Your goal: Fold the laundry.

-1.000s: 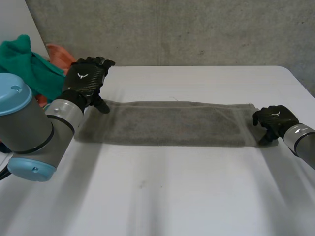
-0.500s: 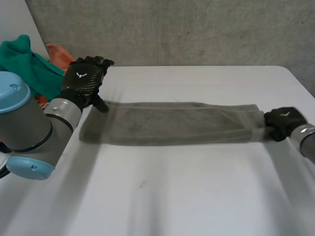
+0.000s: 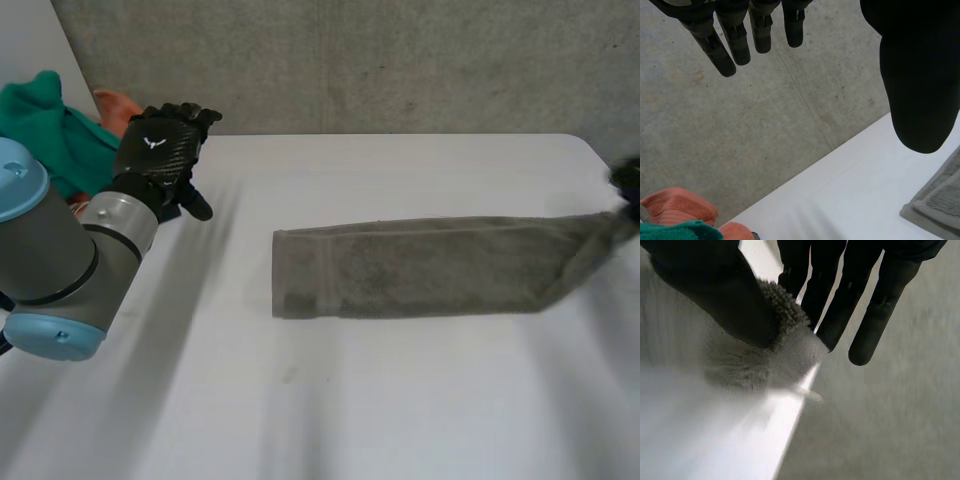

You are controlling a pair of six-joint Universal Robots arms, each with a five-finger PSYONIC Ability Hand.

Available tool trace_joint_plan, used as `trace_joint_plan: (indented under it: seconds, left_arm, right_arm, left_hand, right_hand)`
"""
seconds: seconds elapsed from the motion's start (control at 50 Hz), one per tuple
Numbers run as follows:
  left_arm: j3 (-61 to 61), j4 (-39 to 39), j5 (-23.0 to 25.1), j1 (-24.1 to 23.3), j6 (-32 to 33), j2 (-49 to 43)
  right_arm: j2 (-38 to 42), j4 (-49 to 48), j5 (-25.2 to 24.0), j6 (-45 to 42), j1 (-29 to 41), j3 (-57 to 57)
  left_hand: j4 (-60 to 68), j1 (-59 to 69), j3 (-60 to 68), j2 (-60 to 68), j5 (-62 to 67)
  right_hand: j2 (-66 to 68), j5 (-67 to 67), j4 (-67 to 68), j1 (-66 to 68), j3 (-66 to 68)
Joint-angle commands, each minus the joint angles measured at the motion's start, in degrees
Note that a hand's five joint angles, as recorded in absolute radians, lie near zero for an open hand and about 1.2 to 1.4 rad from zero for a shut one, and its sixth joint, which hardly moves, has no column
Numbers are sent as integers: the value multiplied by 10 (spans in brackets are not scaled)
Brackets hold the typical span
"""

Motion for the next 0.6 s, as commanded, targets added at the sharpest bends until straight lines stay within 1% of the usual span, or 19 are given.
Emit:
trace_joint_plan:
  seconds: [0.02,0.08,0.1,0.14,0.16,0.22,0.26,0.34,0.42,0.46,0.52,0.54,0.56,0.58,0.6]
  left_arm:
    - [0,-1,-3,2,-3,3]
    - [-1,-1,-3,5,-3,3]
    - [-2,-1,-3,6,-3,2]
    - [-2,-1,-3,7,-3,3]
    - [-2,-1,-3,8,-3,3]
    - [-2,-1,-3,9,-3,3]
    - [-1,-1,-3,9,-3,3]
    - [0,-1,-3,9,-3,3]
    - [0,-1,-3,9,-3,3]
    - [0,0,-3,9,-3,3]
    - [2,-1,-3,8,-3,2]
    - [3,-1,-3,7,-3,1]
    - [2,-1,-3,6,-3,0]
    - [2,-1,-3,6,-3,0]
    - [2,-1,-3,6,-3,-1]
  right_arm:
    - [-57,-41,-49,23,210,33]
    - [-56,-65,-81,12,276,54]
    - [-51,-83,-105,-2,315,68]
    - [-38,-96,-128,-17,348,82]
    - [-23,-105,-147,-36,375,92]
    - [2,-113,-165,-68,406,102]
    - [21,-113,-167,-103,430,103]
    - [31,-112,-154,-136,450,100]
    - [21,-115,-143,-106,462,107]
    - [11,-116,-138,-72,468,110]
    - [7,-119,-130,-44,473,109]
    - [9,-121,-120,-30,478,107]
    - [11,-121,-114,-23,479,106]
    - [13,-121,-105,-22,481,106]
    - [14,-123,-95,-23,482,105]
  left_hand:
    - [-15,-10,-21,-16,-29]
    - [-15,-10,-21,-16,-29]
    - [-15,-10,-21,-16,-29]
    - [-15,-10,-21,-16,-29]
    - [-15,-10,-21,-16,-29]
    - [-15,-10,-21,-16,-29]
    - [-15,-10,-21,-16,-29]
    - [-15,-10,-21,-16,-29]
    - [-15,-10,-21,-16,-29]
    - [-15,-10,-21,-16,-29]
    - [-15,-10,-21,-16,-29]
    - [-15,-10,-21,-16,-29]
    - [-15,-10,-21,-16,-29]
    - [-15,-10,-21,-16,-29]
    - [-15,-10,-21,-16,-29]
  right_hand:
    - [127,119,116,171,118]
    - [127,119,116,171,118]
    - [127,119,116,171,118]
    - [127,119,116,171,118]
    - [127,119,116,171,118]
    - [127,119,116,171,118]
    - [127,119,116,171,118]
    - [127,119,116,171,118]
    - [127,119,116,171,118]
    - [127,119,116,171,118]
    - [125,118,114,169,116]
    - [-92,-99,-102,-48,-101]
    - [-281,-288,-291,-236,-290]
    - [-511,-518,-521,-466,-520]
    - [-573,-581,-584,-529,-582]
